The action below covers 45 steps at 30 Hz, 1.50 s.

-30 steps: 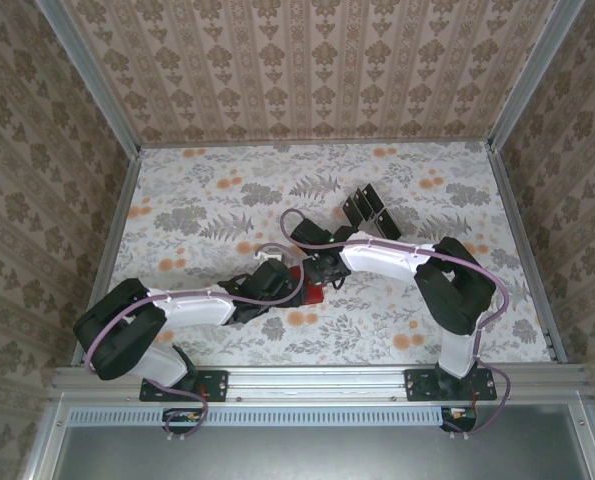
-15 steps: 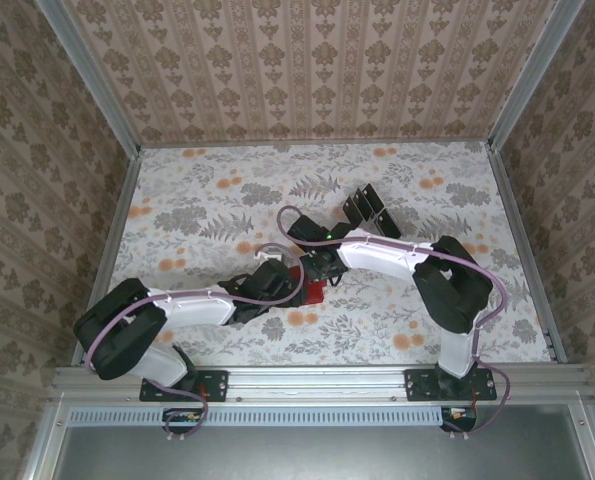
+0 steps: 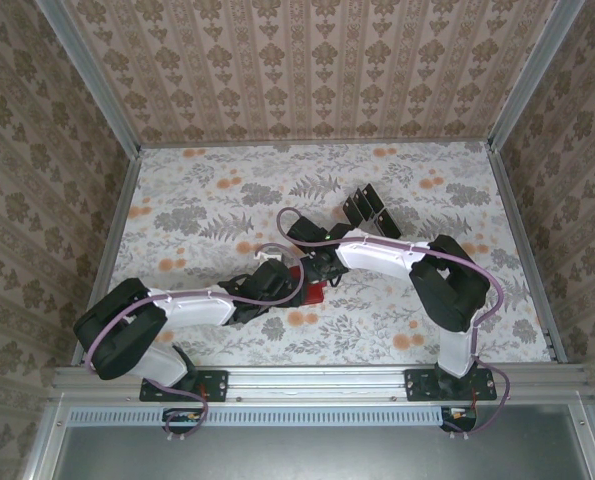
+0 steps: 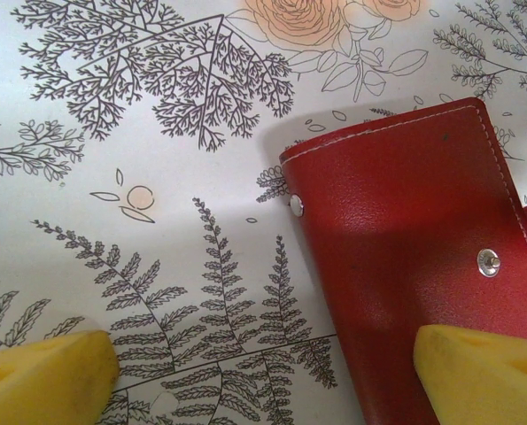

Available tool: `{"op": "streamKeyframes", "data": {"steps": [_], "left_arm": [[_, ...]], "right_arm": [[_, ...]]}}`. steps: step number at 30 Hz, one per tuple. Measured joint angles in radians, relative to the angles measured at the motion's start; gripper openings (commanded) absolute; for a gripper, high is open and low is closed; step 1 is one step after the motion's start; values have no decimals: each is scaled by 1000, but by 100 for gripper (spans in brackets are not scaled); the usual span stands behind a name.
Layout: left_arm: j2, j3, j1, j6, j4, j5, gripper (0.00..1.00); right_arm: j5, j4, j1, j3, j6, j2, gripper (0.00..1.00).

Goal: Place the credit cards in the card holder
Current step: Close the button on the card holder.

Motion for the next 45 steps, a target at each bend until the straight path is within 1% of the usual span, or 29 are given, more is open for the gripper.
{"op": "streamKeyframes", "data": {"steps": [4,6,8,12,18,28,29,31,34,39,43,45], "left_arm": [[0,0,0,0,0,0,98],[0,0,0,-1,0,0,98],[0,0,0,-1,0,0,98],[0,0,0,-2,0,-1,97],[0,0,0,-2,0,-1,97],[3,0,-1,-2,1,-5,97],[3,0,-1,-2,1,-4,97],[3,0,-1,-2,1,-4,97],[5,1,-1,-2,1,-5,97],[5,2,-1,-2,0,-6,97],[5,2,-1,-2,0,-6,97],[5,2,-1,-2,0,-6,97]], "right_arm": [[0,0,0,0,0,0,10],[0,0,0,0,0,-1,3],[-1,0,0,-1,0,-4,0],[-7,4,0,-15,5,-31,0],[-48,12,0,-31,12,-71,0],[-114,67,0,-43,33,-70,0],[-115,70,0,-43,34,-68,3],[-118,73,0,-44,34,-62,13],[-113,69,0,-44,36,-61,19],[-106,48,-2,-34,31,-61,19],[-103,22,-1,0,27,-60,16],[-102,14,-1,11,23,-60,16]]}}
